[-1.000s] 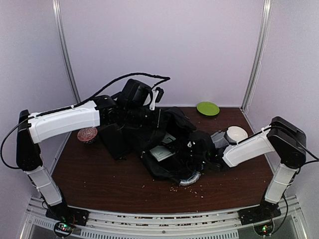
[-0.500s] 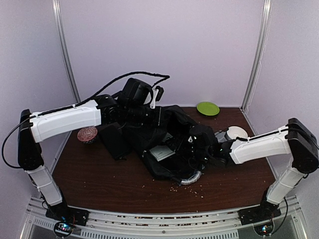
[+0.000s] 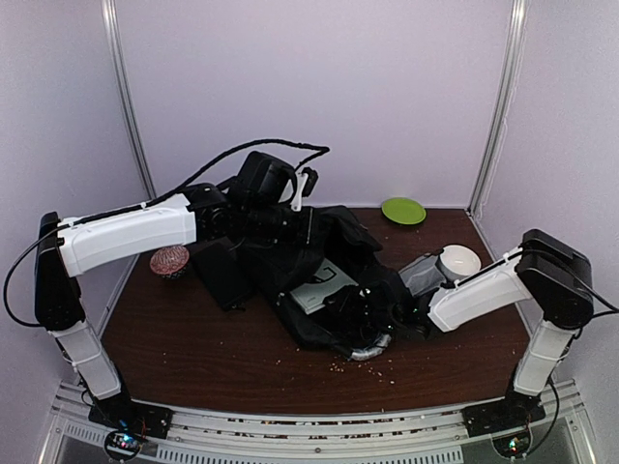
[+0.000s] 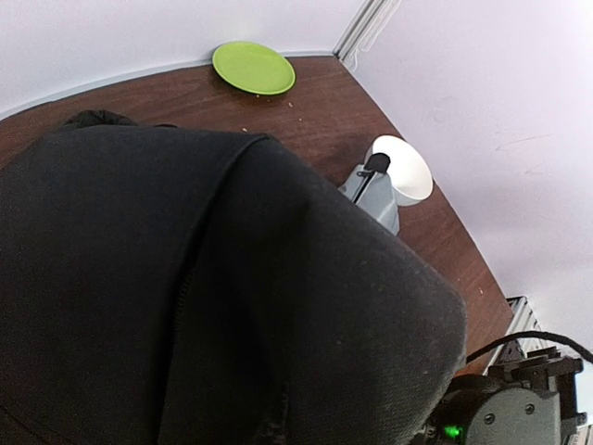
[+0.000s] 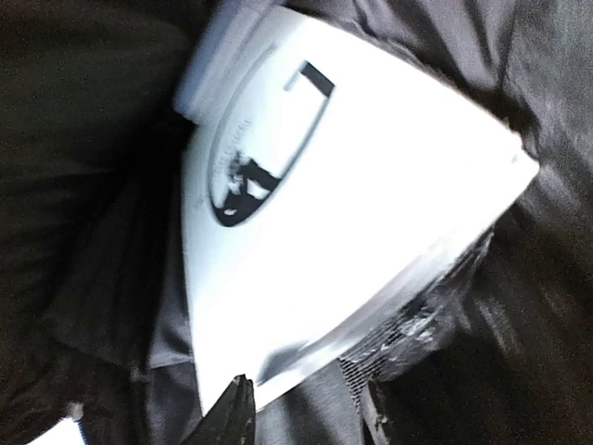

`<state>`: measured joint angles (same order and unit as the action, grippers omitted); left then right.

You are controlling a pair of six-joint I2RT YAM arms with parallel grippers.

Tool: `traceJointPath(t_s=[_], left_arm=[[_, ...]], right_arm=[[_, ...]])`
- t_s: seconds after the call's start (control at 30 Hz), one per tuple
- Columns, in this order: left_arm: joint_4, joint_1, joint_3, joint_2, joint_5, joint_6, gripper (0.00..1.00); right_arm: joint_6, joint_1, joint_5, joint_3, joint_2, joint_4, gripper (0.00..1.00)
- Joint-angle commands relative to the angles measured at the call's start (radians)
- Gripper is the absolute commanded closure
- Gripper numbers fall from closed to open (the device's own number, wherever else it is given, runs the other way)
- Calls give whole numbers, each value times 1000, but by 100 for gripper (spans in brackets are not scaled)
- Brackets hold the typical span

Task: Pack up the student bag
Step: Place the book in the student bag, then pick up the book from the center of the board.

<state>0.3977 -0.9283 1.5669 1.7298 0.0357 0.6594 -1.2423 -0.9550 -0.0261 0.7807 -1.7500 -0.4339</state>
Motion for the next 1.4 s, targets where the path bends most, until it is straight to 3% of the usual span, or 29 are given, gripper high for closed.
traceJointPath(t_s=[0.0, 0.3, 0.37, 0.47, 0.57, 0.73, 1.07, 1.23, 1.37], left_arm=[[-174, 3, 19, -24, 39, -3, 100], [-189, 3, 0, -22, 88, -5, 100], [-179, 3, 1, -25, 75, -15, 100], [-151, 6, 10, -32, 25, -44, 100], [-137, 26, 23, -33, 3, -65, 100], [-126, 90, 33, -28, 24, -66, 100], [52, 138, 195, 33, -109, -310, 100], [25, 192, 186, 74, -121, -357, 100], [23, 231, 220, 128, -104, -370, 100]], right_arm=[[-50, 1, -7, 44, -54, -79, 65], [-39, 10, -1, 156, -133, -66, 77], [-20, 12, 7, 167, -129, -59, 74], [19, 9, 19, 157, -83, -28, 58], [79, 0, 26, 133, 20, 43, 44], [181, -18, 37, 83, 192, 188, 36], [323, -63, -67, -137, 609, 394, 35], [368, -63, -236, -235, 798, 530, 35], [346, -61, -311, -319, 853, 559, 36]])
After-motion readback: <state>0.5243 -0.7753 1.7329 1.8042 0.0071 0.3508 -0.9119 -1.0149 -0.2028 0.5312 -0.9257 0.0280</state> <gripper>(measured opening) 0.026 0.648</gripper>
